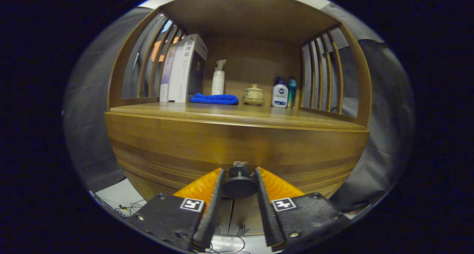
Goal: Pull open the drawer, take out the items inside it, and place them on the countertop above the cabinet.
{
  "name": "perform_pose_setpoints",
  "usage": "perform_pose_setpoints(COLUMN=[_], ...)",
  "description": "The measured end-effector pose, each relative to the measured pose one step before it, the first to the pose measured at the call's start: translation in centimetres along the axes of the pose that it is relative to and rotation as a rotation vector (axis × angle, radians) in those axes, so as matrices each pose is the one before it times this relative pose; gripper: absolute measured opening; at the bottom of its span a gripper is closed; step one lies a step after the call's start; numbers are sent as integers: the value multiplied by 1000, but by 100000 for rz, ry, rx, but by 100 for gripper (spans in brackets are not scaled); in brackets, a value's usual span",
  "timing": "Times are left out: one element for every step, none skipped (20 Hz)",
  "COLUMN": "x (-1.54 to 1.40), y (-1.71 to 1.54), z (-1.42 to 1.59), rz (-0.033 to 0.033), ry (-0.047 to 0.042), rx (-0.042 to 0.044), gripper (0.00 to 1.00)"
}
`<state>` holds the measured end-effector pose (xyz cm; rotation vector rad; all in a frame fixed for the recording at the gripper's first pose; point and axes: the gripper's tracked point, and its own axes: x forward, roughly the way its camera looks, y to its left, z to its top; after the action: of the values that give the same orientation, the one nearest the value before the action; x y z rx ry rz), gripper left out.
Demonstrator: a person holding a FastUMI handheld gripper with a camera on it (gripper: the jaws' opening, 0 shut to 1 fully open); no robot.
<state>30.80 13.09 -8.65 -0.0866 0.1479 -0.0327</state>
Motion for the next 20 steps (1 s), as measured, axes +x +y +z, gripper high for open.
perform_pose_setpoints(x=[103, 15, -61, -34, 59, -25, 1, 50, -112, -5, -66, -36, -35, -10, -51, 52, 28, -19, 3, 56], y=[28, -38, -32, 27, -83, 30, -12, -42, -5, -9, -19, 41, 2, -15, -20, -32, -40, 39, 38, 20], z=[-42, 97, -75, 68, -9, -97, 14, -51, 30, -52, 8, -16, -37, -51, -39, -38, 21, -53, -7, -68], rz=[607, 215, 58, 86, 122, 188, 302, 350, -17, 13, -35, 132, 77, 80, -2, -64, 60, 232, 301, 263], ry=[614, 619, 365, 449, 146, 507, 614, 354, 626, 211, -47, 250, 295, 271, 396, 254, -9, 169, 137, 269], rx=[1149, 335, 221, 237, 125, 561, 174, -187, -250, -345, -299, -153, 239, 283, -276, -229, -150, 137, 491, 268], gripper=[50, 48, 47, 46, 45, 43, 43, 41, 40, 40, 39, 39, 38, 38, 38, 38, 38, 38, 38, 38])
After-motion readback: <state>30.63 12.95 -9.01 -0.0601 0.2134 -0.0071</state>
